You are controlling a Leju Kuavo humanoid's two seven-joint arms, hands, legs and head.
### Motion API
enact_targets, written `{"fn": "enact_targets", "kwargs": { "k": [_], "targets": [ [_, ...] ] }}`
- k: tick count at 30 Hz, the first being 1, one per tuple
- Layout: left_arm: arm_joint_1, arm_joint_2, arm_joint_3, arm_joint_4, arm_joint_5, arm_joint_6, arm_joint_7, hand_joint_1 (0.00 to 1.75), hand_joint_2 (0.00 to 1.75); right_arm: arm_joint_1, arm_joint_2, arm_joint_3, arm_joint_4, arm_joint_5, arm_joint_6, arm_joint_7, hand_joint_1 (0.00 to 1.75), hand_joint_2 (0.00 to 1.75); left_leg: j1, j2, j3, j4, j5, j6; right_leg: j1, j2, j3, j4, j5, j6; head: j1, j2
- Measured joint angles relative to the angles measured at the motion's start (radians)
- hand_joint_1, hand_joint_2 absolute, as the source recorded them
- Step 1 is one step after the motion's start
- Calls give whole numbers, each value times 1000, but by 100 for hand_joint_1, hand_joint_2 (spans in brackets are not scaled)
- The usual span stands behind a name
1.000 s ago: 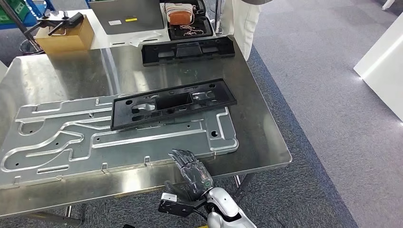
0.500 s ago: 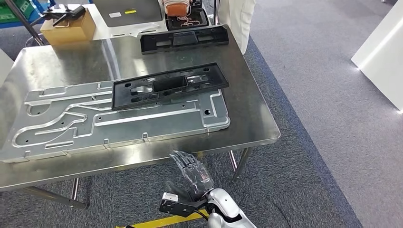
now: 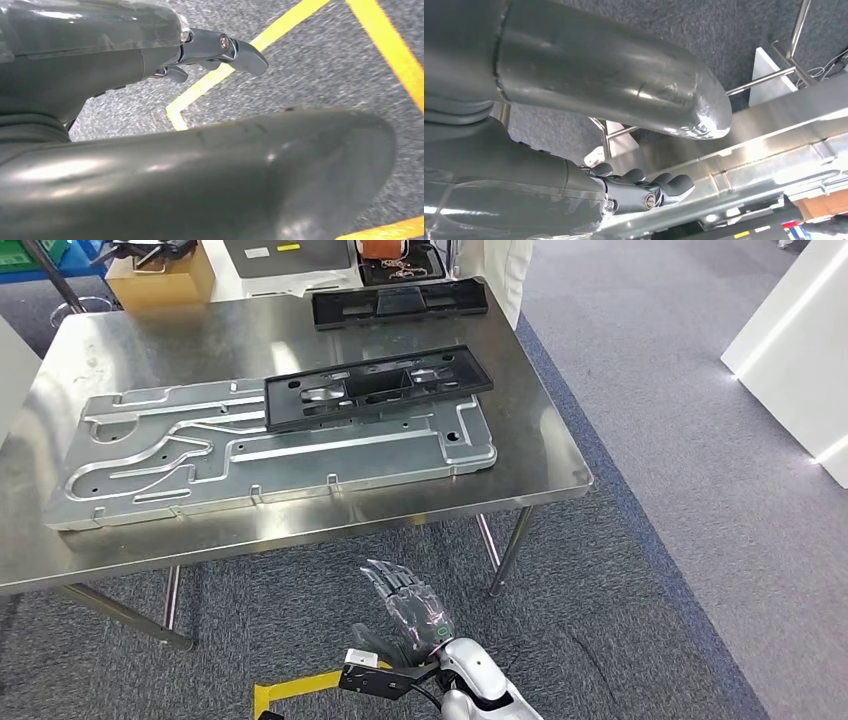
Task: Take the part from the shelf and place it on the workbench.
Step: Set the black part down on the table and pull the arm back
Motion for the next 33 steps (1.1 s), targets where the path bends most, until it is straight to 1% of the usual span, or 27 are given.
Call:
{"fn": "enact_targets", "kwargs": {
  "k": [2, 3, 4, 6, 7, 8, 10, 11, 12, 13, 14, 15, 16, 17, 18, 19, 21, 22, 23, 25, 26, 27, 28, 29, 30, 31, 33],
  "targets": [
    [1, -2, 0, 0, 0, 0, -1, 0, 0, -3, 0, 0, -4, -5, 0, -3, 0, 0, -6, -1, -15, 5, 16, -4, 11, -3, 110, -152, -14, -18, 0, 0],
    [1, -4, 0, 0, 0, 1, -2, 0, 0, -4, 0, 0, -7, -7, 0, -5, 0, 0, -6, 0, -19, 5, 25, -8, 16, -4, 142, -201, -25, -23, 0, 0],
    [2, -4, 0, 0, 0, 2, -3, 0, 0, -6, 0, 0, -8, -9, 0, -6, 0, 0, -6, 0, -21, 4, 35, -13, 18, -5, 154, -227, -29, -24, 0, 0],
    [4, -3, 0, 0, -1, 2, -3, 0, 0, -6, 0, 0, -9, -12, 0, -7, 0, 0, -4, -1, -31, 5, 37, -24, 13, -6, 142, -239, -9, -28, 0, 0],
    [6, -3, 0, 0, -1, 2, -3, 0, 0, -6, 0, 0, -9, -13, 0, -7, 0, 0, -3, -3, -41, 22, 12, -30, 9, -7, 132, -243, 5, -32, 0, 0],
    [8, -2, 0, 0, -2, 3, -3, 0, 0, -6, 1, 1, -10, -13, 0, -7, 0, 0, 0, -5, -54, 58, -32, -37, 4, -9, 118, -247, 20, -35, 0, 0],
    [10, -2, 0, 0, -3, 3, -3, 0, 0, -4, 1, 1, -10, -13, 0, -7, 0, 0, 10, -6, -83, 181, -136, -51, 2, -9, 85, -245, 46, -37, 0, 0],
    [11, -2, -1, 0, -4, 3, -3, 0, 0, -3, 1, 1, -10, -13, 0, -7, 0, 0, 16, -6, -92, 244, -161, -58, 1, -10, 67, -242, 58, -35, 0, 0],
    [11, -2, -1, 0, -6, 3, -3, 0, 0, -2, 0, 1, -10, -14, 0, -7, 0, 0, 21, -6, -92, 288, -159, -64, 0, -11, 49, -239, 69, -31, 0, 0],
    [11, -2, -1, 0, -7, 3, -3, 0, 0, -1, 0, 1, -10, -14, 0, -7, 0, 0, 26, -6, -77, 301, -134, -70, -3, -12, 30, -233, 80, -27, 0, 0],
    [11, -2, -1, 0, -9, 3, -3, 0, 0, 0, 0, 1, -10, -15, 0, -7, 0, 0, 31, -6, -46, 280, -100, -76, -6, -12, 11, -226, 89, -22, 0, 0],
    [10, -2, -1, 0, -10, 4, -3, 0, 0, 1, 0, 1, -10, -15, 0, -7, 0, 0, 37, -6, 2, 224, -78, -81, -9, -11, -7, -217, 98, -16, 0, 0],
    [9, -2, -1, 0, -11, 4, -3, 0, 0, 1, 0, 1, -11, -17, 0, -7, 0, 0, 38, -8, 60, 146, -80, -85, -11, -10, -24, -206, 105, -9, 0, 0],
    [8, -3, -2, 0, -12, 4, -3, 0, 0, 2, -1, 1, -13, -18, 0, -6, 0, 0, 38, -10, 107, 76, -96, -81, -11, -9, -35, -197, 112, -1, 0, 0],
    [7, -4, -3, 0, -13, 4, -3, 0, 0, 3, -1, 1, -15, -21, 0, -6, 0, 0, 36, -11, 138, 25, -117, -75, -11, -9, -42, -192, 120, 5, 0, 0],
    [6, -4, -3, 0, -14, 4, -3, 0, 0, 4, -1, 1, -17, -23, 1, -5, 0, 0, 31, -13, 149, 1, -130, -66, -10, -9, -45, -190, 128, 12, 0, 0],
    [7, -4, -5, 0, -16, 3, -3, 0, 0, 12, -4, 1, -21, -25, 2, 0, 0, 0, 29, -11, 131, 2, -117, -41, -12, -9, -53, -190, 136, 26, 0, 0],
    [7, -4, -7, 0, -18, 3, -3, 0, 0, 17, -6, 1, -23, -26, 3, 2, 0, 0, 29, -9, 120, 3, -105, -29, -14, -8, -61, -177, 115, 31, 0, 0],
    [7, -5, -8, 0, -18, 3, -3, 0, 0, 23, -9, 1, -26, -26, 4, 4, 0, 0, 29, -7, 106, 2, -92, -18, -16, -7, -75, -146, 76, 35, 0, 0],
    [6, -5, -11, 0, -19, 3, -3, 0, 0, 32, -12, 1, -33, -26, 7, 5, 0, 0, 25, -4, 75, 3, -66, -6, -16, -5, -108, -28, -31, 38, 0, 0],
    [7, -5, -12, 0, -19, 3, -4, 0, 0, 36, -14, 1, -36, -26, 8, 5, 0, 0, 21, -3, 57, 4, -53, -4, -15, -4, -120, 39, -64, 39, 0, 0],
    [7, -5, -13, 0, -19, 3, -5, 0, 0, 41, -15, 1, -39, -26, 10, 6, 0, 0, 17, -2, 40, 6, -40, -2, -14, -4, -122, 87, -72, 38, 0, 0],
    [7, -5, -15, 0, -19, 3, -6, 0, 0, 46, -16, 1, -43, -25, 11, 6, 0, 0, 13, -1, 22, 8, -28, -1, -12, -4, -109, 106, -57, 34, 0, 0],
    [8, -5, -17, 0, -19, 3, -7, 0, 0, 51, -17, 1, -47, -25, 12, 6, 0, 0, 8, -1, 5, 10, -17, -1, -9, -4, -79, 90, -30, 27, 0, 0],
    [8, -5, -18, 0, -19, 3, -8, 0, 0, 54, -18, 1, -52, -23, 14, 6, 0, 0, 4, -2, -9, 12, -6, -1, -4, -3, -31, 39, -6, 16, 0, 0],
    [8, -6, -18, 0, -19, 3, -9, 0, 0, 55, -18, 1, -59, -22, 15, 6, 0, 0, 0, -2, -21, 13, 4, -2, 3, -4, 31, -37, -3, 2, 0, 0],
    [8, -7, -20, 0, -19, 4, -10, 0, 0, 54, -18, 1, -72, -18, 17, 6, 0, 0, -2, -2, -33, 13, 24, -8, 14, -6, 132, -181, -26, -14, 0, 0]
  ]
}}
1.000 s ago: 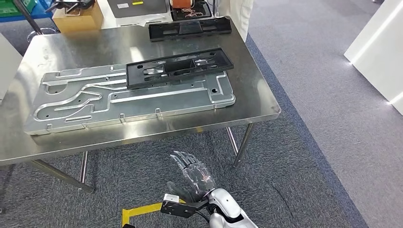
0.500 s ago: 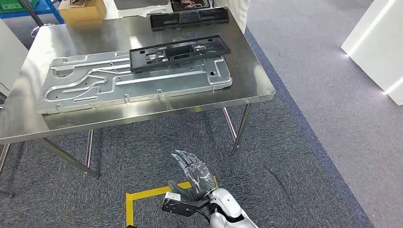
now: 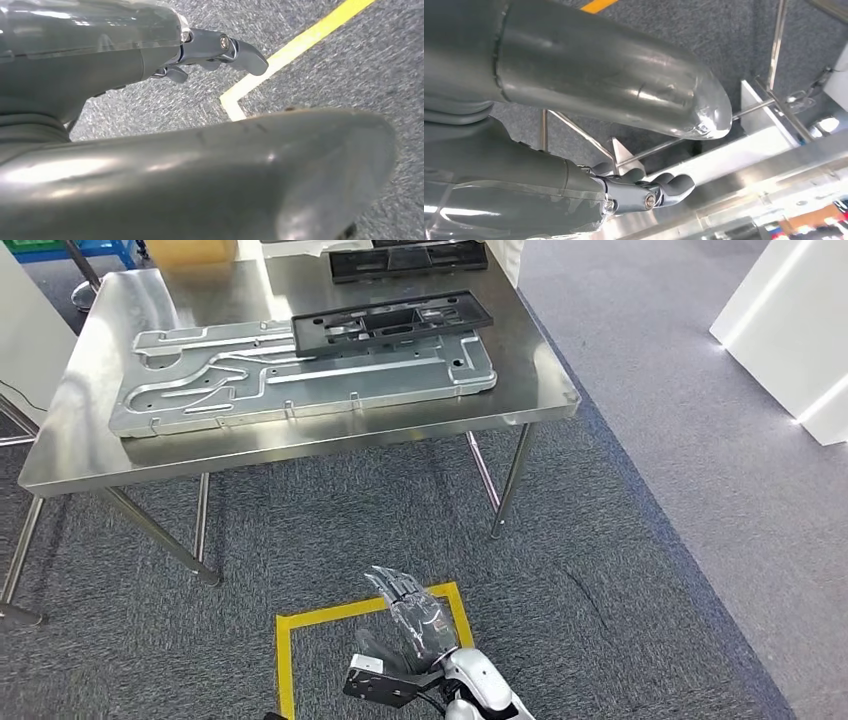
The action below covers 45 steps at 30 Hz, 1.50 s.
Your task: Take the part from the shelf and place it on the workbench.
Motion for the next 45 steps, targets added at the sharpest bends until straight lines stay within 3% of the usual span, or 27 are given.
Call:
{"fn": "enact_targets", "kwargs": {
  "k": [1, 3, 4, 6, 8, 9, 11, 12, 13, 15, 17, 19, 20, 23, 24, 25, 26, 29, 31, 36, 38, 39, 40, 42, 43, 44, 45],
  "targets": [
    [0, -1, 0, 0, 0, 0, -1, 0, 0, 0, 0, 0, -5, 2, 1, 0, 0, 0, 1, 1, -2, -3, 10, -5, 4, -1, 24, -40, -11, -3, 0, 0],
    [1, 0, -1, 0, 0, 1, -2, 0, 0, 1, 0, 0, -7, 6, 2, 0, 0, 0, 5, 1, -5, -9, 26, -16, 4, -3, 19, -60, 7, -7, 0, 0],
    [3, 0, -1, 0, 0, 1, -2, 0, 0, 2, 0, 0, -8, 8, 2, 0, 0, 0, 6, -1, -12, -1, 11, -21, 2, -5, 10, -66, 21, -12, 0, 0],
    [6, 2, -1, 0, 0, 2, -2, 0, 0, 4, 0, 0, -9, 12, 3, 0, 0, 0, 9, -4, -37, 69, -77, -32, -4, -8, -17, -71, 51, -19, 0, 0],
    [7, 3, -1, 0, 0, 3, -3, 0, 0, 7, 0, 0, -12, 14, 3, 0, 0, 0, 16, -5, -63, 196, -173, -44, -5, -8, -52, -68, 77, -21, 0, 0],
    [7, 3, -1, 0, 0, 3, -4, 0, 0, 9, 0, 0, -12, 15, 3, 1, 0, 0, 20, -4, -67, 252, -187, -49, -6, -8, -71, -65, 90, -19, 0, 0],
    [7, 4, -2, 0, 0, 3, -4, 0, 0, 12, 0, 0, -13, 17, 3, 1, 0, 0, 28, -4, -36, 281, -144, -59, -10, -10, -112, -52, 111, -12, 0, 0],
    [6, 5, -2, 0, 0, 3, -4, 0, 0, 13, 0, 0, -13, 19, 3, 1, 0, 0, 32, -4, 4, 243, -115, -64, -13, -10, -132, -42, 120, -7, 0, 0],
    [5, 5, -3, 0, -1, 3, -4, 0, 0, 14, 0, 0, -14, 20, 3, 1, 0, 0, 35, -5, 58, 178, -107, -68, -14, -10, -151, -32, 128, -1, 0, 0],
    [2, 6, -6, -1, -3, 6, -6, 0, 0, 14, 0, 0, -19, 23, 3, 0, 0, 0, 35, -7, 155, 37, -139, -62, -14, -9, -174, -13, 139, 11, 0, 0],
    [1, 6, -7, -2, -8, 10, -8, 0, 0, 14, 0, 0, -22, 25, 3, -2, 0, 0, 29, -8, 183, -20, -166, -41, -12, -10, -181, -10, 152, 24, 0, 0],
    [2, 5, -8, -2, -12, 17, -8, 0, 0, 14, 0, 0, -22, 26, 3, -2, 0, 0, 29, -4, 171, -21, -152, -18, -17, -8, -187, -4, 152, 38, 0, 0],
    [3, 5, -9, -2, -12, 19, -7, 0, 0, 15, 0, 0, -22, 26, 3, -3, 0, 0, 30, -2, 164, -22, -142, -10, -20, -6, -198, 18, 130, 44, 0, 0],
    [3, 5, -13, -2, -16, 21, -7, 0, 0, 16, -1, 0, -21, 27, 2, -2, 0, 0, 28, 0, 135, -22, -115, 3, -22, -1, -266, 203, 7, 56, 0, 0],
    [4, 5, -15, -2, -18, 21, -6, 0, 0, 18, -2, 0, -21, 27, 2, -2, 0, 0, 27, 0, 125, -21, -108, 3, -22, 0, -281, 259, -19, 57, 0, 0],
    [4, 5, -17, -2, -20, 21, -4, 0, 0, 20, -2, 0, -21, 27, 2, -2, 0, 0, 26, 0, 117, -21, -102, 3, -22, 0, -278, 280, -26, 56, 0, 0],
    [5, 5, -19, -2, -23, 21, -2, 0, 0, 21, -3, 0, -21, 27, 2, -2, 0, 0, 25, 0, 111, -20, -97, 1, -22, 0, -253, 259, -15, 54, 0, 0],
    [3, 4, -28, -2, -29, 22, 4, 0, 0, 22, -3, 0, -25, 32, 1, 1, 0, 0, 21, -1, 102, -17, -89, -5, -16, 2, -112, 47, 49, 33, 0, 0],
    [1, 2, -31, -2, -30, 24, 7, 0, 0, 22, -4, -1, -30, 42, 2, 8, 0, 0, 18, -1, 95, -13, -87, -11, -11, 2, -71, -30, 59, 23, 0, 0],
    [-1, 2, -32, -3, -28, 31, 8, 0, 0, 27, -6, -6, -47, 79, 7, 32, 0, 0, 16, 0, 88, -14, -81, -9, -11, 2, -75, -39, 67, 24, 0, 0],
    [-2, 1, -33, -3, -26, 35, 7, 0, 0, 27, -6, -7, -56, 87, 10, 36, 0, 0, 22, -1, 103, -51, -59, -2, -11, 1, -72, -43, 67, 27, 0, 0],
    [-2, 0, -33, -3, -25, 36, 7, 0, 0, 26, -7, -8, -60, 90, 11, 36, 0, 0, 26, -1, 114, -75, -46, 0, -11, 3, -77, -30, 53, 29, 0, 0],
    [-3, -1, -34, -3, -24, 38, 6, 0, 0, 26, -9, -9, -62, 93, 11, 37, 0, 0, 32, -2, 121, -94, -34, -2, -13, 4, -91, 5, 27, 32, 0, 0],
    [-3, -2, -34, -3, -22, 40, 6, 0, 0, 26, -13, -12, -62, 103, 11, 38, 0, 0, 37, -7, 119, -103, -24, -9, -23, 6, -146, 127, -41, 41, 0, 0],
    [-2, -2, -34, -3, -21, 41, 6, 0, 0, 26, -16, -13, -61, 109, 11, 38, 0, 0, 42, -12, 113, -101, -23, -15, -30, 6, -171, 181, -61, 47, 0, 0],
    [-2, -2, -34, -3, -21, 42, 6, 0, 0, 27, -20, -14, -60, 115, 11, 39, 0, 0, 48, -20, 107, -95, -22, -22, -37, 6, -180, 205, -62, 55, 0, 0],
    [-2, -3, -34, -3, -21, 42, 6, 0, 0, 27, -23, -14, -58, 120, 10, 39, 0, 0, 56, -28, 101, -86, -24, -32, -45, 6, -171, 191, -45, 64, 0, 0]
  ]
}}
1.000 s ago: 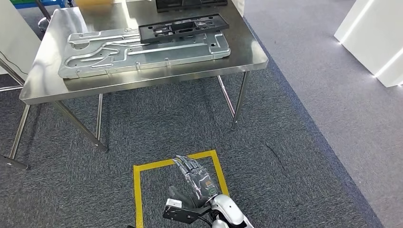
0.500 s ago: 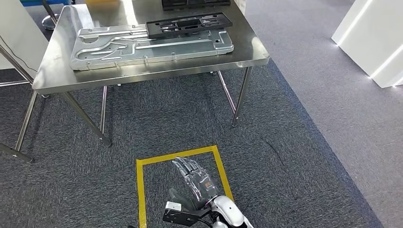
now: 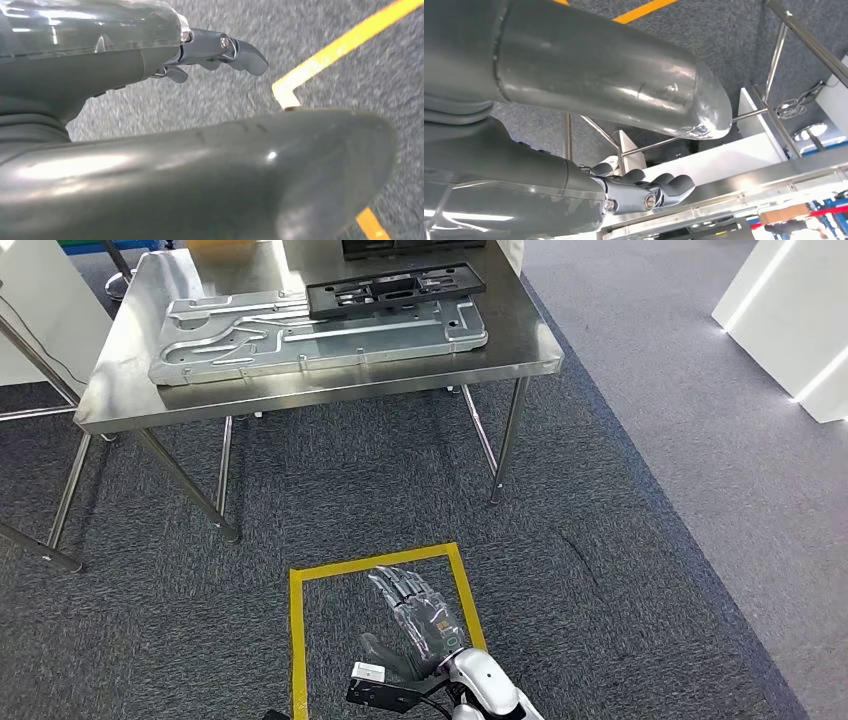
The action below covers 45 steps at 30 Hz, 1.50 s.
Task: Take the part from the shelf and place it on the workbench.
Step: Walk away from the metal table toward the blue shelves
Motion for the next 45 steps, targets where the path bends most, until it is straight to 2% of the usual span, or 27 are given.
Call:
{"fn": "enact_targets", "kwargs": {
  "k": [2, 3, 4, 6, 9, 11, 13, 14, 15, 16, 19, 20, 21, 23, 25, 27, 29, 30, 32, 33, 34, 36, 38, 39, 41, 43, 45],
  "targets": [
    [0, -2, 0, 0, 1, 2, 0, 0, 0, -3, -6, 0, 3, 10, 2, 1, 0, 0, 18, -20, -18, 31, -10, -25, -18, 18, 63, -113, 54, 23, 0, 0],
    [0, -3, 0, -1, 2, 3, -1, 0, 0, -7, -8, 0, 5, 16, 4, 1, 0, 0, 23, -30, -30, 52, -17, -39, -23, 33, 87, -161, 69, 22, 0, 0],
    [0, -3, 0, -1, 4, 6, -2, 0, 0, -11, -12, 0, 8, 22, 6, 2, 0, 0, 26, -39, -42, 68, -21, -51, -24, 44, 99, -187, 73, 15, 0, 0],
    [2, -2, 0, -2, 8, 10, -3, 0, 0, -18, -18, 1, 17, 31, 8, 4, 0, 0, 27, -50, -57, 81, -21, -67, -18, 45, 90, -177, 68, -17, -1, 0],
    [7, -2, 0, -2, 10, 11, -4, 0, 0, -34, -23, 2, 31, 35, 5, 3, 0, 0, 28, -31, -76, 110, -39, -69, -10, 20, 80, -165, 70, -48, -1, 0],
    [5, -2, 0, -2, 10, 12, -5, 0, 0, -43, -25, 3, 38, 34, 2, 2, 0, 0, 19, 2, -125, 222, -105, -59, 0, -2, 75, -167, 73, -61, -1, 0],
    [4, -3, 0, -2, 10, 13, -6, 0, 0, -46, -27, 4, 45, 34, 0, 2, 0, 0, 7, 12, -180, 359, -169, -46, 15, -26, 70, -167, 76, -70, -1, 0],
    [5, -3, 0, -2, 10, 12, -6, 0, 0, -47, -28, 5, 48, 34, -1, 3, 0, 0, -1, 13, -189, 392, -179, -36, 24, -38, 68, -167, 77, -74, -1, 0],
    [5, -3, 0, -2, 9, 12, -5, 0, 0, -48, -29, 6, 51, 34, -2, 5, 0, 0, -11, 13, -180, 389, -174, -23, 33, -48, 66, -167, 78, -78, -1, 0],
    [6, -3, 0, -2, 8, 12, -5, 0, 0, -50, -29, 7, 53, 34, -3, 7, 0, 0, -23, 16, -151, 346, -153, -5, 43, -60, 66, -168, 78, -82, -1, 0],
    [-1, -1, -2, -4, 4, 14, 0, 0, 0, -58, -30, 10, 54, 35, -5, 15, 0, 0, -68, 81, -37, 152, -98, 63, 60, -93, 71, -171, 78, -87, -1, 0],
    [-4, 0, -4, -5, 2, 17, 2, 0, 0, -59, -31, 10, 54, 36, -5, 17, 0, 0, -78, 97, -22, 121, -94, 75, 59, -105, 72, -172, 79, -86, -1, 0],
    [-6, 0, -6, -6, 0, 20, 4, 0, 0, -59, -32, 11, 54, 36, -6, 19, 0, 0, -82, 98, -19, 111, -94, 78, 58, -118, 73, -174, 80, -84, -1, 0],
    [-4, -2, -8, -6, -3, 27, 5, 0, 0, -60, -31, 13, 53, 37, -6, 21, 0, 0, -79, 74, -15, 91, -78, 71, 56, -131, 78, -178, 81, -77, -1, 0],
    [-2, -3, -10, -6, -4, 33, 6, 0, 0, -63, -31, 14, 52, 38, -6, 22, 0, 0, -67, 51, -7, 67, -58, 60, 52, -81, 68, -152, 60, -65, -1, 0],
    [-5, -6, -13, -6, -2, 40, 4, 0, 0, -63, -33, 15, 53, 39, -4, 23, 0, 0, -61, 26, -10, 58, -46, 57, 41, -18, 18, -48, 2, -50, -1, 0],
    [-5, -9, -15, -6, 2, 47, 2, 0, 0, -61, -37, 15, 56, 43, -3, 23, 0, 0, -59, -1, -19, 63, -42, 56, 33, -4, -34, 62, -37, -38, -1, 0],
    [-3, -10, -15, -6, 5, 51, 0, 0, 0, -61, -39, 16, 57, 44, -3, 23, 0, 0, -58, -14, -22, 67, -42, 55, 29, -3, -40, 74, -30, -33, -1, 0],
    [0, -12, -15, -6, 9, 56, -3, 0, 0, -62, -40, 16, 58, 47, -4, 23, 0, 0, -55, -41, -27, 79, -44, 50, 22, 5, 3, -10, 31, -26, -1, 0],
    [1, -13, -15, -6, 11, 58, -5, 0, 0, -64, -40, 16, 58, 47, -4, 22, 0, 0, -53, -54, -31, 86, -47, 46, 17, 26, 34, -72, 56, -25, -1, 0],
    [0, -13, -15, -6, 13, 62, -6, 0, 0, -65, -41, 16, 59, 47, -5, 21, 0, 0, -52, -66, -37, 96, -49, 40, 14, 50, 60, -126, 74, -27, -1, 0],
    [0, -14, -15, -6, 18, 71, -12, 0, 0, -67, -42, 17, 61, 45, -7, 19, 0, 0, -49, -87, -52, 106, -49, 27, 13, 79, 76, -168, 75, -37, -1, 0],
    [4, -13, -15, -6, 22, 78, -18, 0, 0, -69, -42, 18, 62, 42, -10, 17, 0, 0, -45, -105, -62, 106, -44, 14, 16, 62, 75, -174, 81, -50, -1, 0],
    [7, -13, -15, -6, 23, 80, -20, 0, 0, -70, -42, 19, 63, 40, -10, 16, 0, 0, -45, -100, -66, 109, -46, 8, 16, 50, 77, -178, 83, -57, -1, 0],
    [7, -12, -15, -6, 26, 84, -23, 0, 0, -73, -40, 22, 62, 36, -12, 13, 0, 0, -45, -53, -96, 170, -82, -3, 11, 22, 82, -188, 87, -67, -1, 0],
    [5, -13, -15, -6, 27, 87, -27, 0, 0, -73, -40, 24, 64, 34, -14, 11, 0, 0, -41, -2, -159, 301, -144, -14, 13, -9, 83, -190, 85, -72, -1, 0],
    [7, -13, -15, -6, 28, 88, -30, 0, 0, -72, -41, 25, 67, 33, -13, 11, 0, 0, -32, 11, -201, 385, -166, -22, 13, -39, 83, -190, 83, -72, -1, 0]
  ]
}}
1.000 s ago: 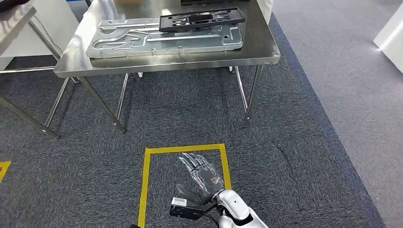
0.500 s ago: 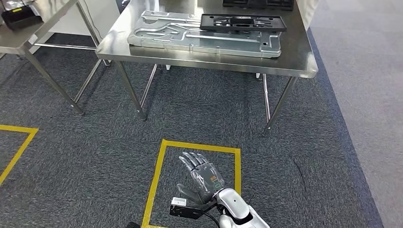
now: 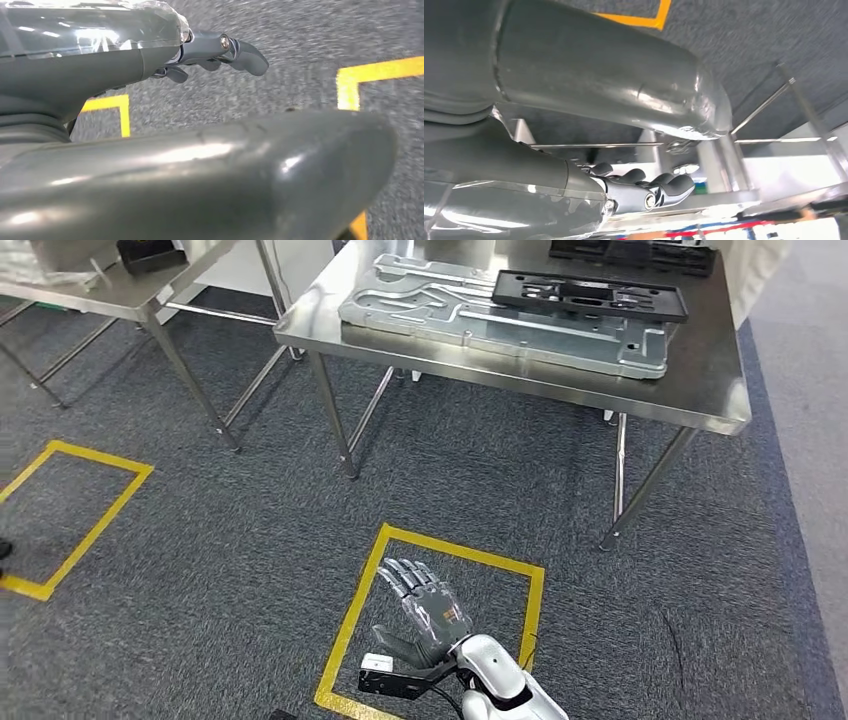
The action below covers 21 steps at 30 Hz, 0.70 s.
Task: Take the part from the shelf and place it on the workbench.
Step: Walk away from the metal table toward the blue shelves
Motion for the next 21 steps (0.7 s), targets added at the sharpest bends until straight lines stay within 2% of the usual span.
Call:
{"fn": "enact_targets", "kwargs": {
  "k": [1, 2, 4, 5, 6, 8, 9, 10, 11, 12, 13, 14, 15, 16, 17, 18, 19, 20, 21],
  "targets": [
    [2, 0, 0, 0, 0, 0, -1, 0, 0, 0, 0, 1, 1, 0, 0, 0, 0, 0, 3, 4, 8, -14, 17, -2, -1, -14, 1, 0, -1, 2, 0, 0],
    [3, 0, 0, 0, 0, -2, -2, 0, 0, -1, 0, 1, 2, 0, 0, 1, 0, 0, 6, 11, 35, -66, 49, -3, -2, -27, 4, 0, -3, 5, 0, 0],
    [2, 1, 0, 0, 1, -5, -3, 0, 0, -1, 0, 2, 1, 0, -1, 3, 0, 0, 3, 49, 112, -210, 104, 0, -1, -49, 12, 0, -9, 14, 0, 0],
    [0, 1, 0, 0, 1, -7, -4, 0, 0, -1, 0, 2, 0, 0, -2, 5, 0, 0, -1, 64, 137, -258, 116, 5, 1, -59, 15, 0, -12, 20, 0, 0],
    [-1, 1, 0, 0, 1, -10, -4, 0, 0, -1, 0, 3, -1, 1, -2, 7, 0, 0, -6, 72, 148, -281, 118, 11, 4, -68, 17, 0, -14, 27, 0, 0],
    [1, 1, 0, 0, 0, -14, -3, 0, 0, 1, 0, 4, -7, 2, -3, 12, 0, 0, -10, 53, 146, -286, 117, 26, 6, -84, 23, -5, -16, 40, 0, 0],
    [3, 1, 1, 0, 0, -16, -2, 0, 0, 1, 0, 4, -10, 3, -3, 13, 0, 0, -8, 42, 147, -289, 119, 32, 4, -74, 25, -3, -20, 46, 0, 0],
    [4, 1, 1, 0, -1, -18, -2, 0, 0, 2, 0, 5, -14, 3, -3, 14, 0, 0, -6, 31, 149, -293, 122, 40, 2, -52, 21, 10, -32, 50, 0, 0],
    [3, 1, 1, 0, -2, -20, -1, 0, 0, 3, 0, 6, -18, 4, -4, 16, 0, 0, -4, 20, 151, -297, 125, 47, 0, -23, 6, 46, -56, 52, 0, 0],
    [1, 1, 1, 0, -3, -23, 0, 0, 0, 6, -2, 6, -20, 4, -4, 17, 0, 0, -4, 9, 151, -299, 127, 52, -1, 8, -21, 101, -86, 52, 0, 0],
    [-1, 1, 1, 0, -4, -26, 1, 0, 0, 10, -3, 6, -21, 5, -5, 17, 0, 0, -5, -3, 151, -299, 127, 56, 1, 25, -57, 170, -118, 50, 0, 0],
    [-2, 1, 1, 0, -6, -29, 2, 0, 0, 15, -5, 6, -22, 5, -4, 18, 0, 0, -8, -17, 151, -298, 126, 59, 3, 33, -92, 234, -139, 49, 0, 0],
    [-1, 1, 1, 0, -6, -32, 3, 0, 0, 19, -7, 6, -22, 5, -4, 19, 0, 0, -10, -31, 151, -297, 126, 61, 6, 35, -116, 272, -142, 46, 0, 0],
    [0, 1, 1, 0, -6, -36, 4, 0, 0, 21, -8, 6, -22, 5, -4, 19, 0, 0, -13, -47, 152, -295, 125, 61, 8, 38, -125, 275, -125, 42, 0, 0],
    [0, 1, 1, 0, -6, -39, 6, 0, 0, 22, -9, 6, -23, 6, -4, 19, 0, 0, -16, -63, 153, -294, 125, 62, 10, 43, -114, 237, -89, 36, 0, 0],
    [0, 1, 1, 0, -6, -41, 8, 0, 0, 22, -9, 6, -25, 6, -4, 19, 0, 0, -18, -78, 154, -292, 124, 61, 12, 57, -90, 172, -45, 28, 0, 0],
    [0, 1, 1, 0, -6, -42, 10, 0, 0, 21, -9, 6, -26, 6, -2, 19, 0, 0, -20, -92, 154, -291, 123, 60, 13, 82, -63, 106, -12, 19, 0, 0],
    [-1, 0, 1, 0, -6, -44, 13, 0, 0, 20, -9, 6, -26, 7, -1, 19, 0, 0, -19, -106, 153, -289, 122, 57, 13, 104, -42, 52, 9, 13, 0, 0],
    [-1, 0, 1, 0, -6, -45, 15, 0, 0, 20, -9, 6, -27, 7, 2, 19, 0, 0, -17, -117, 150, -289, 122, 53, 14, 120, -29, 21, 17, 10, 0, 0]
  ]
}}
